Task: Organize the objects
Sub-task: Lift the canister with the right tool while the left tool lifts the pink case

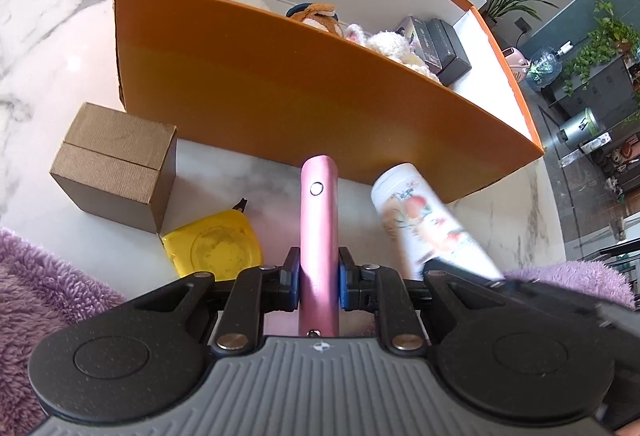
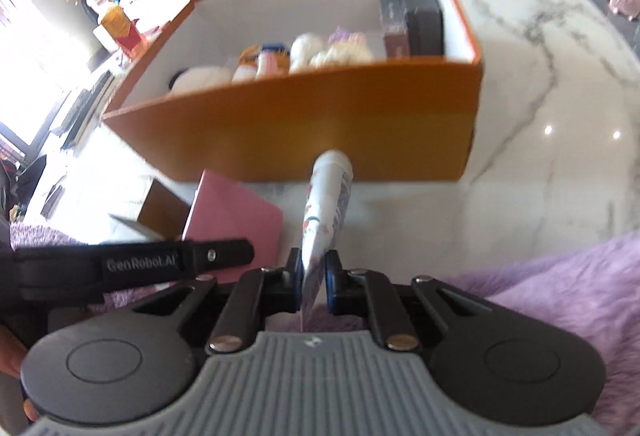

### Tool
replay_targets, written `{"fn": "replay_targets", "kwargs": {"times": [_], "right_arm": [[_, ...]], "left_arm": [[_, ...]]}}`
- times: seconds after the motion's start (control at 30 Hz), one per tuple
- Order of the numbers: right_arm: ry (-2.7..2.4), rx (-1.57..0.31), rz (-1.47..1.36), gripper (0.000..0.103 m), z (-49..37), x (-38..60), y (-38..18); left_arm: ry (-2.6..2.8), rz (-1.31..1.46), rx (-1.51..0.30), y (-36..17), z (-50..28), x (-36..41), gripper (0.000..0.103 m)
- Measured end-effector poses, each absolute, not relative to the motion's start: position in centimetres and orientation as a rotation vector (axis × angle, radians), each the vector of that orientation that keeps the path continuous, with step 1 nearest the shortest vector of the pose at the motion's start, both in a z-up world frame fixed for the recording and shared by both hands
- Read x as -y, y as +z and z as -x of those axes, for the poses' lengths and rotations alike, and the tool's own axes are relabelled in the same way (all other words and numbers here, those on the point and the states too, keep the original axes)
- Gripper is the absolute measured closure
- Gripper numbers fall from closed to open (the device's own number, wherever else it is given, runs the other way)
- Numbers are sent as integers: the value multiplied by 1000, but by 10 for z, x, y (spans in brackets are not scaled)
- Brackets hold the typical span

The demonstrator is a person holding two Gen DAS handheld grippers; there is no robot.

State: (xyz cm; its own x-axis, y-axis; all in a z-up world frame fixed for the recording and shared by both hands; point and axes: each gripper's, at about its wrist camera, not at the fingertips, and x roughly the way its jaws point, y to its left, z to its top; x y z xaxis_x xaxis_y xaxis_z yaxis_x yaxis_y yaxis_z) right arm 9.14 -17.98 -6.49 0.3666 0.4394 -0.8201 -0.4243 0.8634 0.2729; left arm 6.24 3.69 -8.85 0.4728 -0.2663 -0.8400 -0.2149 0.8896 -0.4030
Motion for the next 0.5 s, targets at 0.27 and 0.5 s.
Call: {"fn": "replay_targets", "kwargs": {"times": [0.27,0.5], "right_arm": [[518,-925,-38,94,-105,186,-32],[521,-853,-72,95,-109,206,2]], "left_arm": [[-74,483,-1030,-60,-52,-32,83],[-142,467,-966,-16,-49,-28,83]]}}
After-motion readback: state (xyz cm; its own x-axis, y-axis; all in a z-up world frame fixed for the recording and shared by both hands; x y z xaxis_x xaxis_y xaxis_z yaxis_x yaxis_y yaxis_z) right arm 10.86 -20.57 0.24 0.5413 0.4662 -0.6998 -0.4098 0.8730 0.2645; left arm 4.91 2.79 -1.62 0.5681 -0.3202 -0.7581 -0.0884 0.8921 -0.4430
